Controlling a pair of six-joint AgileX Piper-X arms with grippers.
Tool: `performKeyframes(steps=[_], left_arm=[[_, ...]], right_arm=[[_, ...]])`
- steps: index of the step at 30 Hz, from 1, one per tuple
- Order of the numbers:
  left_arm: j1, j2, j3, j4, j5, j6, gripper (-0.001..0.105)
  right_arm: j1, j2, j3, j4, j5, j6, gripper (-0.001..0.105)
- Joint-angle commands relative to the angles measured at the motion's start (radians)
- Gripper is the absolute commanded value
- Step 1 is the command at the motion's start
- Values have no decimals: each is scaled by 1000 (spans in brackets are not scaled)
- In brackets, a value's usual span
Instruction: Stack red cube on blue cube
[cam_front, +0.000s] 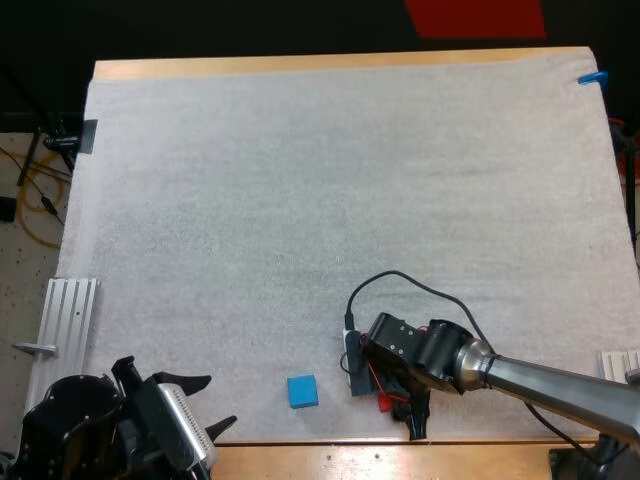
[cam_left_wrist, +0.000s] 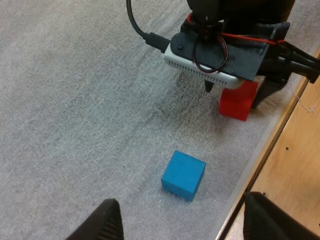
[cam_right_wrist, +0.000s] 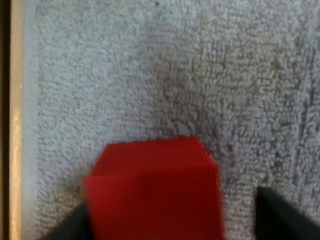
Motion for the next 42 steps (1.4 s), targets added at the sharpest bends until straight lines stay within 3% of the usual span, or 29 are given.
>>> performKeyframes(steps=[1,4,10,16,26,42], left_arm=[[-2,2,-3,8,2,5,52],[-2,2,-3,8,2,5,52],[-2,2,-3,8,2,5,52],[-2,2,-3,8,2,5,52],[-2,2,-3,8,2,5,52],[-2,2,-3,8,2,5,52]], right_arm=[[2,-2,-1,-3,-1,-12,39],[2,-2,-1,-3,18,-12,26],[2,-35,-40,29,79,-12,25],[2,-68,-179,139,92,-9,25],[44,-47,-373,163,104,8,25],[180,101,-442,166,95,52,25]])
